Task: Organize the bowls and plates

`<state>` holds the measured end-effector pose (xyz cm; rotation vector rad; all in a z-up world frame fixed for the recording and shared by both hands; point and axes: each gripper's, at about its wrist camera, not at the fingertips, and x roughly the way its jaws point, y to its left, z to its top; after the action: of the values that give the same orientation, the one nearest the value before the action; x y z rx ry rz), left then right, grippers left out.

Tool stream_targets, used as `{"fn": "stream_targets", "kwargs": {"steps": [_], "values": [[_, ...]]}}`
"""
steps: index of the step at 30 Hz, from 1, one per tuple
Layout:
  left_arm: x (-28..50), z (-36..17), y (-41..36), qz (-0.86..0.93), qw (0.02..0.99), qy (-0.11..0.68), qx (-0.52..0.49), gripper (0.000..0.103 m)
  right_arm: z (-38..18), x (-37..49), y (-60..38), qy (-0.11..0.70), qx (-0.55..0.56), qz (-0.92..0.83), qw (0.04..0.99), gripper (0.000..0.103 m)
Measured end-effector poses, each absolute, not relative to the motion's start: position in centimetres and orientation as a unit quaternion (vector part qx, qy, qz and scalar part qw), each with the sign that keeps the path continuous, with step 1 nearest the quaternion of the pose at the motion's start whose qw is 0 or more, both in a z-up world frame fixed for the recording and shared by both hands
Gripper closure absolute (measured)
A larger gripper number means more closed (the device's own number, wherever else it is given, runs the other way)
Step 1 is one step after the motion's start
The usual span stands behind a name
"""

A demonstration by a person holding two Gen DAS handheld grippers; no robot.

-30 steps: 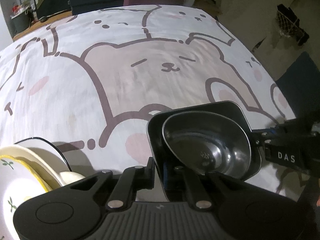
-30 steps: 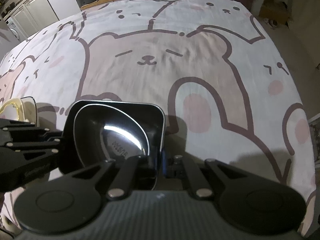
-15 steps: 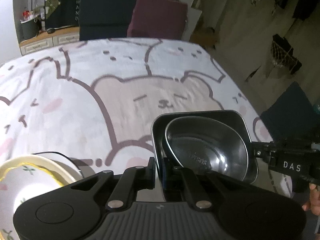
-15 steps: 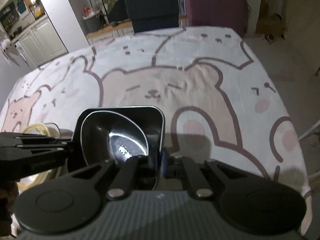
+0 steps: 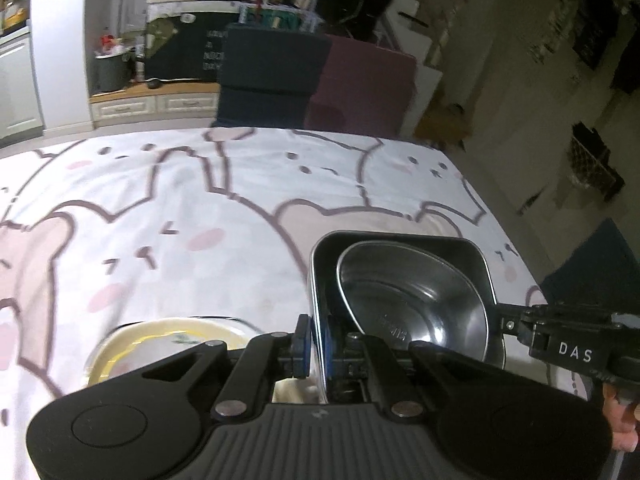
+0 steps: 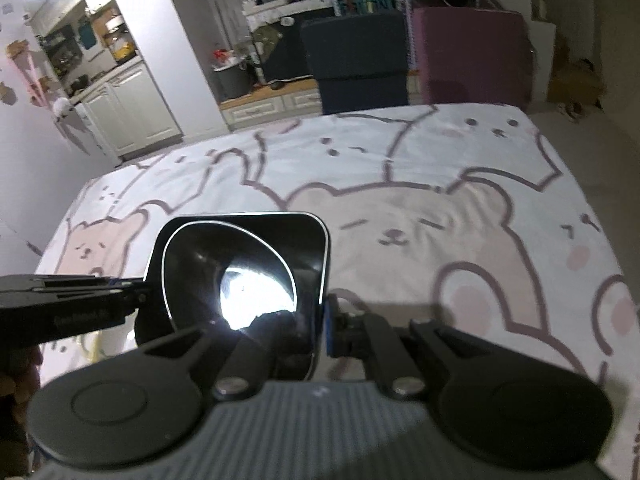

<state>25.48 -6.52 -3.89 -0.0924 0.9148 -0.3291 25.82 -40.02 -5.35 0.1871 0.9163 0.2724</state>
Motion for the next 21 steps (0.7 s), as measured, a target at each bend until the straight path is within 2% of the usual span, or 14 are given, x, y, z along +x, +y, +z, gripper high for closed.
{"fn": "stream_targets", "kwargs": {"steps": [21], "values": [[23.1,-4.3,5.4,-0.067,0.885,0.457,-0.06,0.097,-5.4,26.0,-25.7,0.465,0.055,0.219,0.856,0.097]]}}
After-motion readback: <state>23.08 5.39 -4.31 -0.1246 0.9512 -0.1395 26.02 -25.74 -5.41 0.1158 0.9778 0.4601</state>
